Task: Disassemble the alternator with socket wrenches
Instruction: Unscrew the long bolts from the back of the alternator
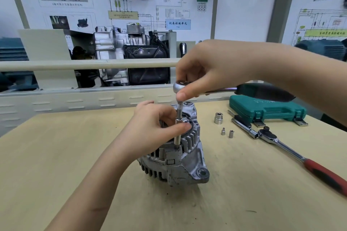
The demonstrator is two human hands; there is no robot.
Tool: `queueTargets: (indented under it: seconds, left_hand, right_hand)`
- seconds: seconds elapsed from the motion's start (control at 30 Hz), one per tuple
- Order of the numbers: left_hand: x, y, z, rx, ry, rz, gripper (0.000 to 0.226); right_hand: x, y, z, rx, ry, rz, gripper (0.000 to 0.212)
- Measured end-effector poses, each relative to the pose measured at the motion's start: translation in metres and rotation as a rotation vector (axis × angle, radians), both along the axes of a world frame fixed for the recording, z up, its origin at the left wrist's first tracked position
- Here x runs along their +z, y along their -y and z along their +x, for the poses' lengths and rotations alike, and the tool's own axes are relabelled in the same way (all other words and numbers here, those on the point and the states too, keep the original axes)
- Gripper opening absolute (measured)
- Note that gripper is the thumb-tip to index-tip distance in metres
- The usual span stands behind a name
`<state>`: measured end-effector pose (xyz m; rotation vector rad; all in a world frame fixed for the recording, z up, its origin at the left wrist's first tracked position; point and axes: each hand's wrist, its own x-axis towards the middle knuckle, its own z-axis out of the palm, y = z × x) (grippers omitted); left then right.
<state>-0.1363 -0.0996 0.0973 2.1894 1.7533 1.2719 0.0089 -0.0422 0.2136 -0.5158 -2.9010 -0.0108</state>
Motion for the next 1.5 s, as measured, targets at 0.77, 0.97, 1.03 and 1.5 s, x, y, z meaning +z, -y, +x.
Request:
queueTargets:
  seconds: [0.77,0.97,1.03,1.5]
  left_hand:
    - [0.006,0.004,-0.008,-0.17,0.119,-0.131,0.026]
    - [0.006,0.004,-0.009,-0.13,0.094,-0.083,0.036]
    - [0.004,0.003,-0.007,-0.072,0.057,-0.059,0.038]
    - [0.008,0.006,-0.01,-0.194,0.219,-0.13,0.033]
  right_hand:
    - [-0.003,0.002,-0.001,0.017,0.03,0.121,0.033]
    - [-0.003,0.003,-0.003,0.081,0.043,0.092,0.022]
    - [-0.003,0.002,-0.004,0.072,0.028,0.128,0.021]
    - [-0.005,0.0,-0.001,0.042,0.027,0.062,0.02]
